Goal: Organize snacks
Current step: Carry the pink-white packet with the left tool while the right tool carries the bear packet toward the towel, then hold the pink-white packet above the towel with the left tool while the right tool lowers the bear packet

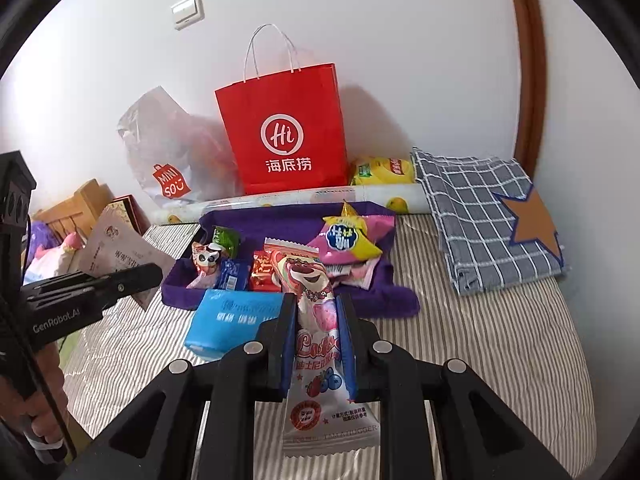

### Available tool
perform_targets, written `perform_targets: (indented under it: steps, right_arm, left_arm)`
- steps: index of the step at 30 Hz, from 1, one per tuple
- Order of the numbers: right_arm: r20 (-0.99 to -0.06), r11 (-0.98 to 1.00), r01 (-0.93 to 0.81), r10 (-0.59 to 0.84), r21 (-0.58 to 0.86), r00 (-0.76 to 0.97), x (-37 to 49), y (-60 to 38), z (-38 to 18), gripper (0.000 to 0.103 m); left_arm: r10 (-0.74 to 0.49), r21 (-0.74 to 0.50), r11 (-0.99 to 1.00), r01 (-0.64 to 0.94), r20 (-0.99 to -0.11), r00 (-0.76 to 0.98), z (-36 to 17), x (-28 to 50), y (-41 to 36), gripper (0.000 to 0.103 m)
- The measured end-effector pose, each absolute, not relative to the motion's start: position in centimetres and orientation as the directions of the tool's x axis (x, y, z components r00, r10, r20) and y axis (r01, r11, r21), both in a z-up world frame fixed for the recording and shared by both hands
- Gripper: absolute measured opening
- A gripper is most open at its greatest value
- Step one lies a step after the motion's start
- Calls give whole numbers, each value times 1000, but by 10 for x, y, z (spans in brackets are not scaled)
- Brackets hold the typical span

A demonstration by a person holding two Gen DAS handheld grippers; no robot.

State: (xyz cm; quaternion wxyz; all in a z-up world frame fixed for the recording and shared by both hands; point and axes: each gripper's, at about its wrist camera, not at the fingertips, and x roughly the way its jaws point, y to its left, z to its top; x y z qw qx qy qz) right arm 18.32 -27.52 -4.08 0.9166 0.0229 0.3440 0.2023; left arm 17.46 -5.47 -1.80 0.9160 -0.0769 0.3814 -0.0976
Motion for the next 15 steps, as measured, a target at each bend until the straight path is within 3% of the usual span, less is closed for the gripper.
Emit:
perform_targets:
  steps: [15]
  right_arm:
    - [-613, 915, -380, 378, 134, 694, 239, -263, -32, 19]
  left_arm:
    - [-215, -236, 969, 69, -674, 707, -12, 226, -44, 19]
